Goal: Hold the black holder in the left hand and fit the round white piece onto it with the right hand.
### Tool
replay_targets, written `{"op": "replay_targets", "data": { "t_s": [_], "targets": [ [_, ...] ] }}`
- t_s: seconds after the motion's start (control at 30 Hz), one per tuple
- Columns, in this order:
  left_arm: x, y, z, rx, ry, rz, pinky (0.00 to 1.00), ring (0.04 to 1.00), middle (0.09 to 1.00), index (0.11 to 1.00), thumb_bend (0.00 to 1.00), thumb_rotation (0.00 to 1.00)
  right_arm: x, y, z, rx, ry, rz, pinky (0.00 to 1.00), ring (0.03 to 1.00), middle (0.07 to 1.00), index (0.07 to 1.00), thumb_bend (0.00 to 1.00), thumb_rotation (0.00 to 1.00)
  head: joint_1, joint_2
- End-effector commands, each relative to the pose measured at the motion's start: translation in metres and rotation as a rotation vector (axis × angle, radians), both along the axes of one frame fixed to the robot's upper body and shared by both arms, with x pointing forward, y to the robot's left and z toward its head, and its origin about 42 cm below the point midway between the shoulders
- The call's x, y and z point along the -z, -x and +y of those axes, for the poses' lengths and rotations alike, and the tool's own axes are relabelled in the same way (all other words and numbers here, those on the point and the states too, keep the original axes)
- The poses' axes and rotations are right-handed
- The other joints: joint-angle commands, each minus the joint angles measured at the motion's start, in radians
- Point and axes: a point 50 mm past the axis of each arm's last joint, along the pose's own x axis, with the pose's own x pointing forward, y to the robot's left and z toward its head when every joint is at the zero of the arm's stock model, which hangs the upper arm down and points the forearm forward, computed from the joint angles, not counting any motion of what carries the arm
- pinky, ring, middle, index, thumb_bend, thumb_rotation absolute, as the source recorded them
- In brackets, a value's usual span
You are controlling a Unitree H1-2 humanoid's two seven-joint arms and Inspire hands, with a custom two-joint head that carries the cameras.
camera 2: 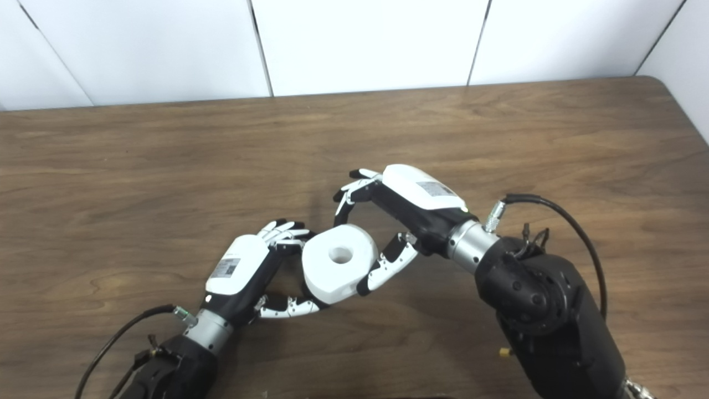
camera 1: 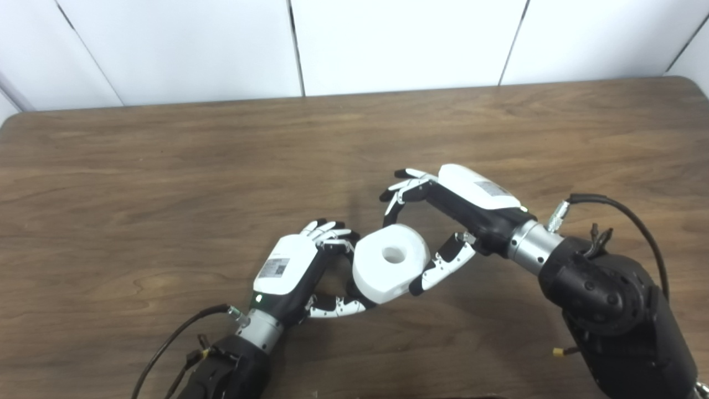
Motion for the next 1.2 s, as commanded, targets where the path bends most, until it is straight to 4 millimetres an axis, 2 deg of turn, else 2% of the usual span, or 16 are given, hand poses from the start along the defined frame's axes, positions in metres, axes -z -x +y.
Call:
{"op": "replay_targets", "data": {
  "t_s": [0.0,1.17],
  "targets": [
    [0.009,0.006,-0.004,0.033,-0.047,0.061,0.94,0.887,0.805,0.487,0.52,0.05,-0.009,-0.001,0.002,-0.011,0.000,-0.068,0.84,0.949,0.816,0.484,0.52,0.13,-0.001,0.001],
    [0.005,0.007,-0.008,0.037,-0.037,0.059,0.93,0.877,0.802,0.487,0.52,0.05,0.012,-0.010,0.004,0.004,0.005,-0.075,0.86,0.948,0.805,0.483,0.52,0.13,-0.010,0.001]
  ]
}}
